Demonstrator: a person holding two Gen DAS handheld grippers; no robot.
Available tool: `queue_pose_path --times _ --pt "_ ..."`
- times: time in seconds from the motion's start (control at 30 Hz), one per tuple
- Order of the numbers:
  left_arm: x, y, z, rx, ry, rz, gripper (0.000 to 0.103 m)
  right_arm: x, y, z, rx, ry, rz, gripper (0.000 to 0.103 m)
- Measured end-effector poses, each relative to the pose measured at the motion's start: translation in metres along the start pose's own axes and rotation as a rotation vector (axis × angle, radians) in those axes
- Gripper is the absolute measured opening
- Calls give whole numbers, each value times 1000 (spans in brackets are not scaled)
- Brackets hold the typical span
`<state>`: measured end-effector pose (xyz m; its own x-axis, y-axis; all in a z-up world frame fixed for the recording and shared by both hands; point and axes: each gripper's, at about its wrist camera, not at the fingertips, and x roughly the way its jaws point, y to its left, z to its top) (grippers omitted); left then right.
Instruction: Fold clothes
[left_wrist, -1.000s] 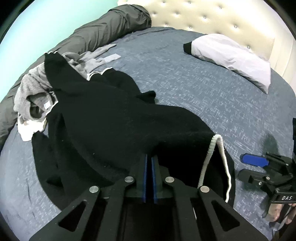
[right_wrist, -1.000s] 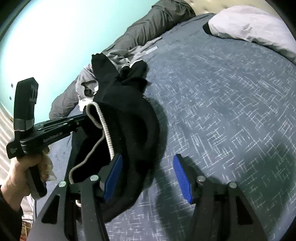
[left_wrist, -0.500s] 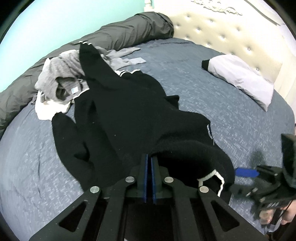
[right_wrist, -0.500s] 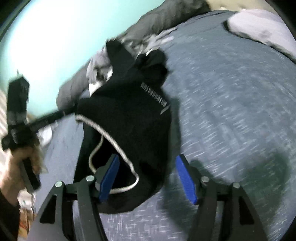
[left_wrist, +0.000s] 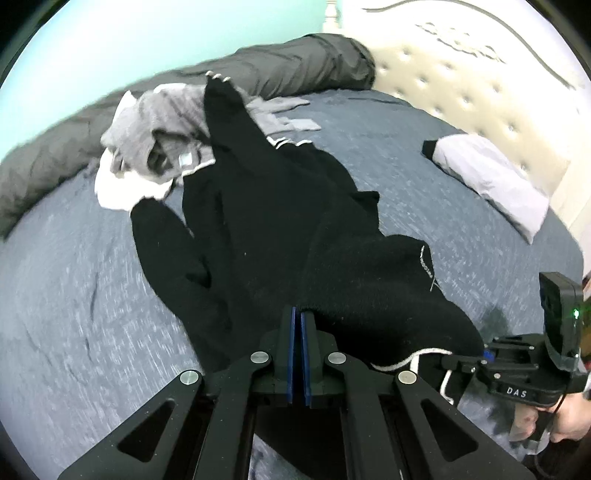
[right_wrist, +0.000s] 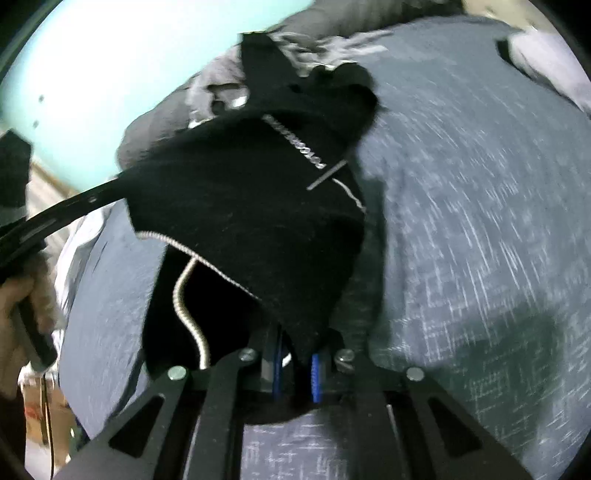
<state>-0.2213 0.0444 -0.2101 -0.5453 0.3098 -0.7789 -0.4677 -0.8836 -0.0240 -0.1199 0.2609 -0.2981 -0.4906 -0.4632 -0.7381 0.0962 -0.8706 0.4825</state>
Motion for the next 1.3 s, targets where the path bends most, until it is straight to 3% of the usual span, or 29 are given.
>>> queue_pose_path --times 0.03,0.1,0.13,0.17,0.4,0.47,0.53,0.8,0.83,0.87,0.9,0.97,1.13,1.3 --pt "-2 2 -1 -10 -3 2 6 -3 0 2 -6 9 1 13" --pt "-7 6 -2 -31 -10 7 6 -11 -4 6 -5 21 -30 26" --pt "-10 8 -4 -45 -14 11 10 -19 -6 8 -3 11 -42 39" --pt "-13 9 -8 -61 -16 9 12 -27 -8 10 -2 -2 -48 43" --pt "-31 13 -48 -168 -20 17 17 -49 17 42 -112 -49 -53 54" --pt "-26 16 -64 -219 -4 27 17 -43 40 45 -189 -30 -51 62" --pt "-20 23 -78 -268 14 30 18 -26 65 47 -266 21 -46 63" --pt "-8 39 -122 -406 32 37 18 37 104 50 -392 103 -175 63" --pt "-7 39 -126 -416 27 33 18 39 104 52 -395 99 -183 60" --pt "-7 39 -130 -423 25 27 19 41 103 54 -397 91 -192 42" --pt "-7 38 -133 -431 22 20 21 40 98 56 -393 84 -199 31" --pt "-5 35 -140 -435 22 10 25 33 87 61 -376 67 -198 18" --pt "-4 25 -148 -432 26 -13 28 -12 41 81 -264 -4 -168 13" --pt "-5 8 -149 -418 31 -42 37 -43 -16 85 -154 2 -201 12"
